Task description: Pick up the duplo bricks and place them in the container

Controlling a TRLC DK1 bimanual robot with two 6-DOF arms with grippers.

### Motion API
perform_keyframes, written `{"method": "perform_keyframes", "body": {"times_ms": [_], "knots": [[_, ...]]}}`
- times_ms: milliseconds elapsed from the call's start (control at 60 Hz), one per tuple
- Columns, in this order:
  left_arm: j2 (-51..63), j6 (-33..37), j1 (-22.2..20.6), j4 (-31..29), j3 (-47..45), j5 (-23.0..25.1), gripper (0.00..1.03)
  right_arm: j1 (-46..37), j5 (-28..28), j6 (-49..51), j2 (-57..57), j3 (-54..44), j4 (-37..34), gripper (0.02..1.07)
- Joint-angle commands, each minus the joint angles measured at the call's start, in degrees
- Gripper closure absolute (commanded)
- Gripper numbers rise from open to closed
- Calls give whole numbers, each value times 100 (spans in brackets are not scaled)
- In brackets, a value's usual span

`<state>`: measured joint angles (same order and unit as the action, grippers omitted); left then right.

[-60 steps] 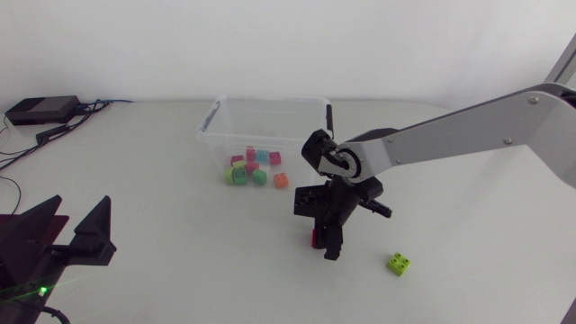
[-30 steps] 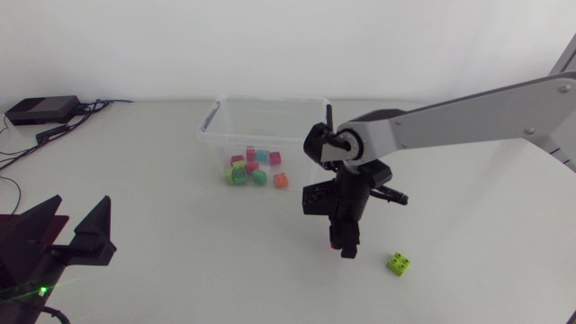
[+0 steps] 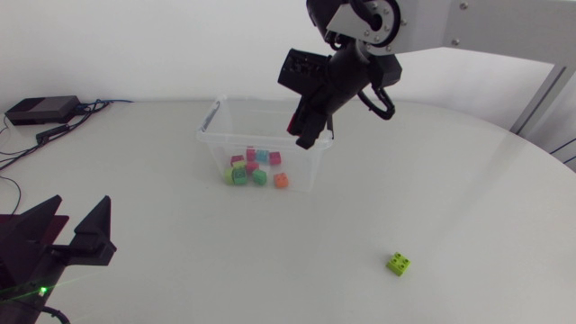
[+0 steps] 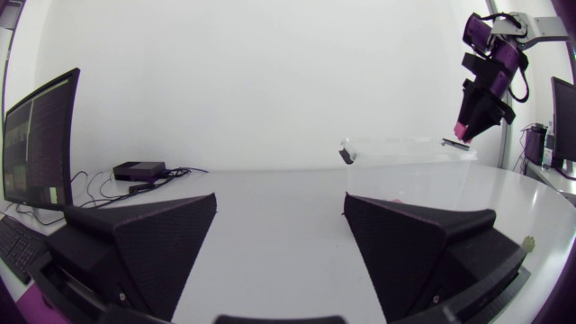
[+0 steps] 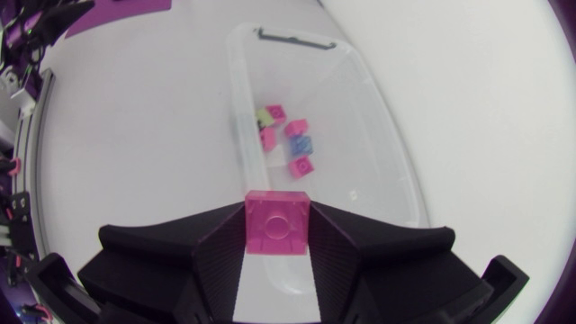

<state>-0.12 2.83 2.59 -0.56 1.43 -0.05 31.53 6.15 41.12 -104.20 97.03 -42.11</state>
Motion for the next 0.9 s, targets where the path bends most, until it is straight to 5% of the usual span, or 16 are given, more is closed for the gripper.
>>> {"method": "perform_keyframes", "body": {"times_ms": [0, 233, 267, 317, 367, 533, 883], "knots": [[-50, 42, 31, -6, -134, -3, 5, -147, 88, -403, -302, 176, 379, 83], [-50, 42, 31, -6, -134, -3, 5, -305, 44, -922, -1146, 518, 1512, 80], [-50, 42, 31, -6, -134, -3, 5, -296, -35, -966, -1339, 668, 1512, 66], [-50, 42, 31, -6, -134, -3, 5, -288, -272, -1107, -1559, 923, 1469, 28], [-50, 42, 31, -6, -134, -3, 5, -279, -439, -1186, -1612, 1125, 1319, 14], [-50, 42, 31, -6, -134, -3, 5, -358, -492, -1335, -1339, 1784, -131, 11], [-50, 42, 31, -6, -134, -3, 5, -947, -369, -1458, 787, -88, -1520, 12]]}}
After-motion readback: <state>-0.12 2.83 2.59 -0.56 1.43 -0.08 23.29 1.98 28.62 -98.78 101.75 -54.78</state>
